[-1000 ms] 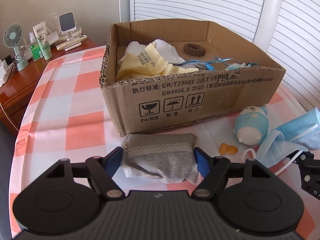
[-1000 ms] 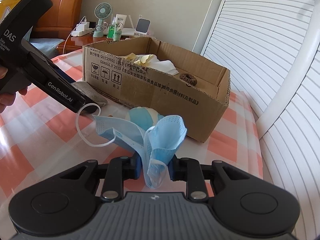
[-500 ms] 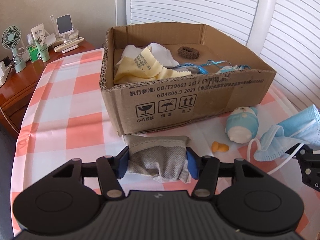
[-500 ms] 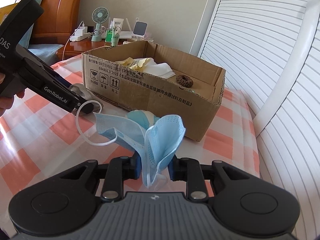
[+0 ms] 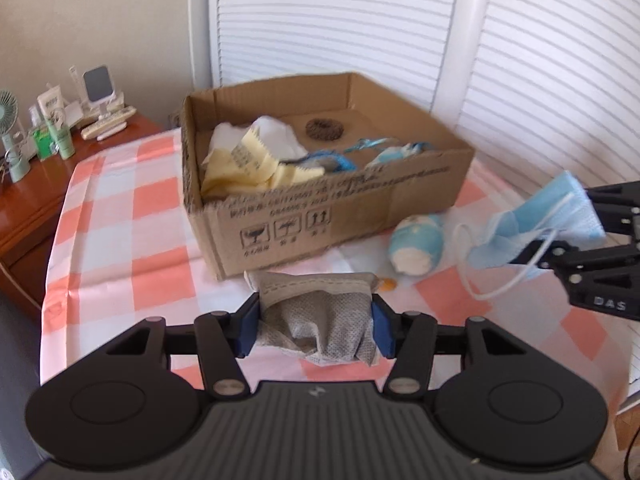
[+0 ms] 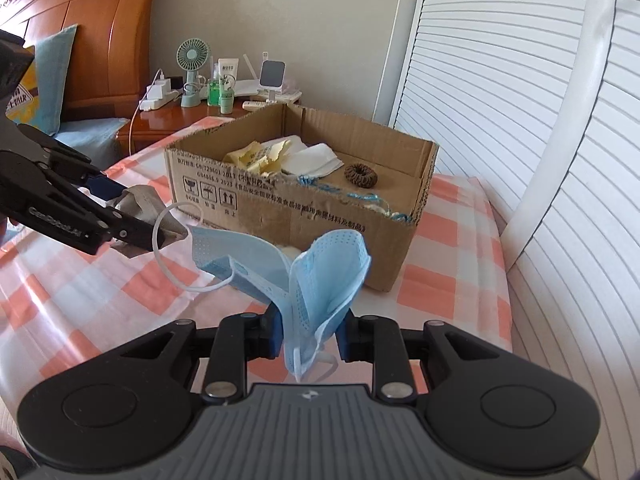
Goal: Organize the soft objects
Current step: 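Carry the grey pouch and blue mask into the box and open both grippers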
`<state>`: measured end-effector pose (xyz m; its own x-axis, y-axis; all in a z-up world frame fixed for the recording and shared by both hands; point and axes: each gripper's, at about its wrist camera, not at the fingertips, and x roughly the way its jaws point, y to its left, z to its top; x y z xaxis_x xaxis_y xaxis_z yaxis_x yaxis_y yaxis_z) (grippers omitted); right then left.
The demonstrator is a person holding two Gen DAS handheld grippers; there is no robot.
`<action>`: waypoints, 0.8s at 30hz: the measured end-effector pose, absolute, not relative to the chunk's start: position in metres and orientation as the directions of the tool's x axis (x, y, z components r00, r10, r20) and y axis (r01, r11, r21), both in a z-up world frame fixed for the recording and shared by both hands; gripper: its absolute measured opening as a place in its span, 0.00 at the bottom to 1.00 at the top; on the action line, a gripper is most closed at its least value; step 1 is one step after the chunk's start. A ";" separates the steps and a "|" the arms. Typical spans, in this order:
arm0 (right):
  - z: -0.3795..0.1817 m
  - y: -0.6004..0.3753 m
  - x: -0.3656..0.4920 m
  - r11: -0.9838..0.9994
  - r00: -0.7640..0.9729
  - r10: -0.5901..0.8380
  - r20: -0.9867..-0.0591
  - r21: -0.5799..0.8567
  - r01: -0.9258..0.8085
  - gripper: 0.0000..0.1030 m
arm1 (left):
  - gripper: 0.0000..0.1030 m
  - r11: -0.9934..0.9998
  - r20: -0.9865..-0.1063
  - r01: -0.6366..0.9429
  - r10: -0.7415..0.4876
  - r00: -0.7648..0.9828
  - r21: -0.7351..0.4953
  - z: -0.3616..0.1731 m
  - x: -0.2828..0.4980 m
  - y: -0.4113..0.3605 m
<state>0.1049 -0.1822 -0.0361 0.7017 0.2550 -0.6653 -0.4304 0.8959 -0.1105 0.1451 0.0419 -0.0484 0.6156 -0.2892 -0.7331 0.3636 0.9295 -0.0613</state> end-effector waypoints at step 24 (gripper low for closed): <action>0.003 -0.193 0.127 0.904 0.757 0.229 -0.612 -0.155 -0.398 0.28 | 0.96 0.945 -0.572 0.326 -0.286 0.769 -0.034 0.014 0.251 -0.009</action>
<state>0.1270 -0.1930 0.0028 0.7568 0.2289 -0.6123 -0.3985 0.9041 -0.1545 0.2513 -0.0088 0.0143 0.7687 -0.2857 -0.5722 0.3259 0.9448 -0.0340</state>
